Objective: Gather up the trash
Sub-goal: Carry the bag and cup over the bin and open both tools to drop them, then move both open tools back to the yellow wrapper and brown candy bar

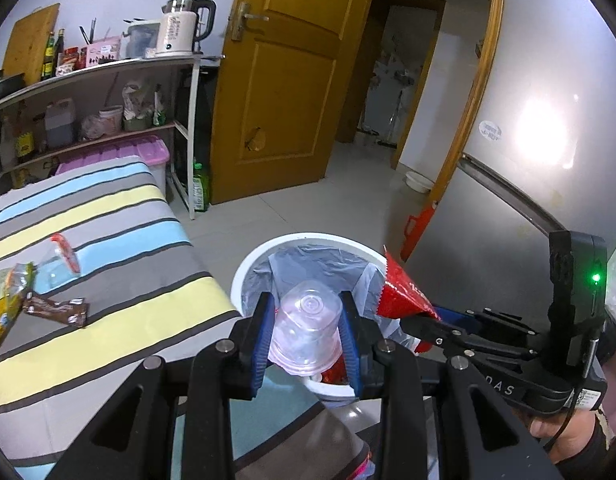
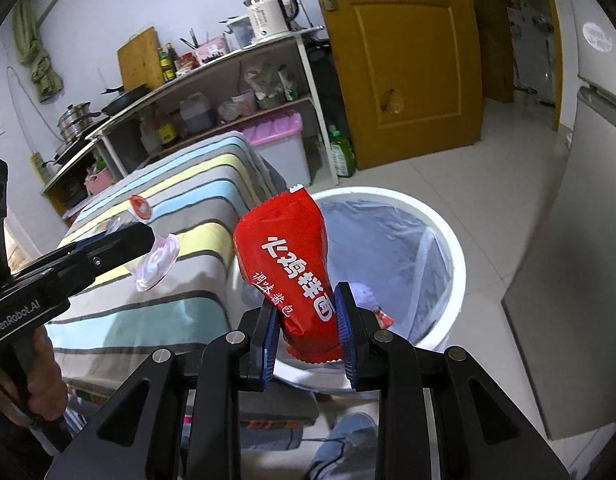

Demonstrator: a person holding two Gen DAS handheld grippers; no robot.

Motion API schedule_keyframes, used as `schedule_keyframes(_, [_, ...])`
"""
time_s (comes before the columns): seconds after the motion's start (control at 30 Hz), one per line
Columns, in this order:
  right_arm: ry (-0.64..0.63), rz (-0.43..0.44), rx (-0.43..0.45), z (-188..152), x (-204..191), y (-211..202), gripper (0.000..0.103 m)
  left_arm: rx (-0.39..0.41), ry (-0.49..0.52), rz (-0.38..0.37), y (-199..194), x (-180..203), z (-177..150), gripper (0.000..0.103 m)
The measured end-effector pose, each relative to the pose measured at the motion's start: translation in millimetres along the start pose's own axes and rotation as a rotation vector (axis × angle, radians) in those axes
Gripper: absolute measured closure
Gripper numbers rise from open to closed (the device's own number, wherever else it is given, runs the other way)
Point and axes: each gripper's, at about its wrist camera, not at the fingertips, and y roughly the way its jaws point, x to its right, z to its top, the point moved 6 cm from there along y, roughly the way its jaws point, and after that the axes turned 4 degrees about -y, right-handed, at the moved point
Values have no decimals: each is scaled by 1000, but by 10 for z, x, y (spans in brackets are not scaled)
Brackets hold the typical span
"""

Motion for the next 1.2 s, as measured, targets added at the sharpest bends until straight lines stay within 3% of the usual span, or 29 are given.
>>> schedule_keyframes(0.47, [36, -22, -63, -61, 255, 314, 72, -95, -20, -7, 500, -12, -35, 69])
schedule_keyframes(0.6, [37, -28, -72, -76, 288, 366, 69, -111, -27, -5, 575, -3, -42, 60])
schedule_keyframes(0.77, [37, -20, -61, -74, 285, 354, 64, -101, -31, -8, 521, -27, -43, 59])
schedule_keyframes(1.2, [-5, 41, 25, 44, -18, 14, 64, -3, -43, -3, 6, -93, 14, 59])
